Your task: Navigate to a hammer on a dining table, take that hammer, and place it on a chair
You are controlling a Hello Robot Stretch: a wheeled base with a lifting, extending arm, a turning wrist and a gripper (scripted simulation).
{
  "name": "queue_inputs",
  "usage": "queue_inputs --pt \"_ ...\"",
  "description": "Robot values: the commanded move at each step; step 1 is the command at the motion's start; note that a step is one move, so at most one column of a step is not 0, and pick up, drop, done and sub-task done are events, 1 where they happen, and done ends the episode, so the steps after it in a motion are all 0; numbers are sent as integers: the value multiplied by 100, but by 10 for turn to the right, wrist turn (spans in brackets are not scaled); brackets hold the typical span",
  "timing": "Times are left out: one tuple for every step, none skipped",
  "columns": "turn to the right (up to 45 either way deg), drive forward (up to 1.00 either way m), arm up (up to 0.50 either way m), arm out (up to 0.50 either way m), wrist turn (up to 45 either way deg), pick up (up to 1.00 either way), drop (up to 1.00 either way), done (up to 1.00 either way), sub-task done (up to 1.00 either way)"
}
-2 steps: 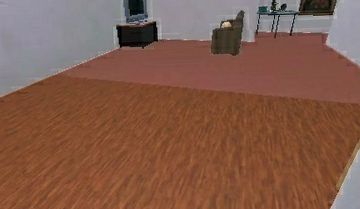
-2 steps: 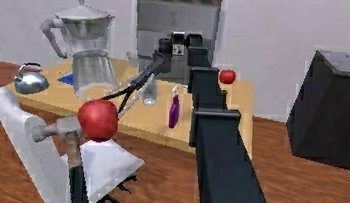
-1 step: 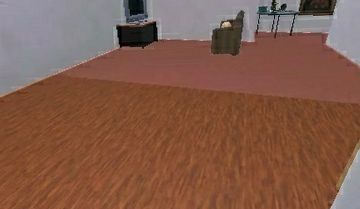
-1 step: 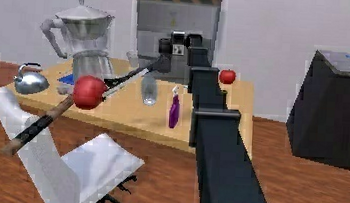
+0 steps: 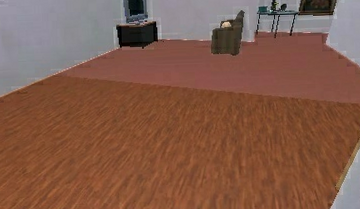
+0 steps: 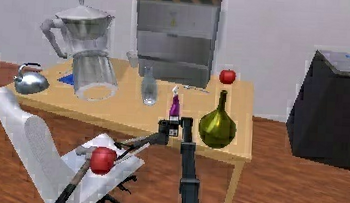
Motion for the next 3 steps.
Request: queue_inputs --pt "0 0 -32 0 0 0 0 0 0" --pt "0 0 0 0 0 0 100 0 0" --pt "0 0 10 0 0 0 0 0 0"
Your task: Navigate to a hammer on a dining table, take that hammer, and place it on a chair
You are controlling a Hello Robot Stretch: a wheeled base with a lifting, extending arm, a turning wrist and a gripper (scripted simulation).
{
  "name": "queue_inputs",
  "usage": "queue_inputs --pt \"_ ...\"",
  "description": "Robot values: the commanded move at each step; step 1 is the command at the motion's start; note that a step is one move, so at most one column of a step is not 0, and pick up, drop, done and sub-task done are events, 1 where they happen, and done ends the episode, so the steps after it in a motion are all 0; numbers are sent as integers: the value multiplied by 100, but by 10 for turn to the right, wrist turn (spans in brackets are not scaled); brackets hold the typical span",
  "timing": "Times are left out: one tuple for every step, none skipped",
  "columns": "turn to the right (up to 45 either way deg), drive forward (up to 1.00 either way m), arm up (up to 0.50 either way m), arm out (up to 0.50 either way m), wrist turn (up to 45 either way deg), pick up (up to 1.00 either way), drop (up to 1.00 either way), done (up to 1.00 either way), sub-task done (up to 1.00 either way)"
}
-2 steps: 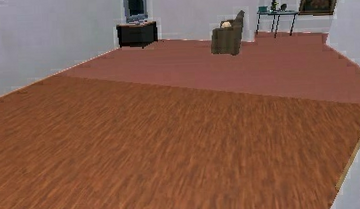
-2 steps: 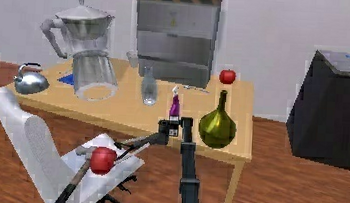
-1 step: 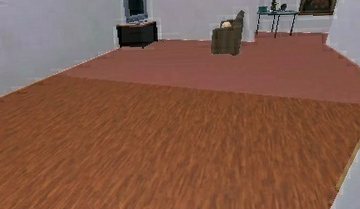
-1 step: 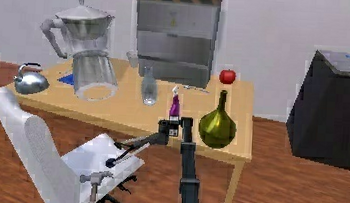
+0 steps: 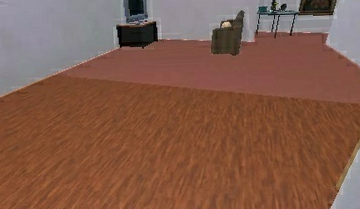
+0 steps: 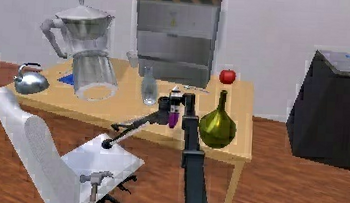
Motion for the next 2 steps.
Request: queue_inputs --pt "0 0 0 -8 0 0 0 0 0" --pt "0 0 0 0 0 0 0 100 0"
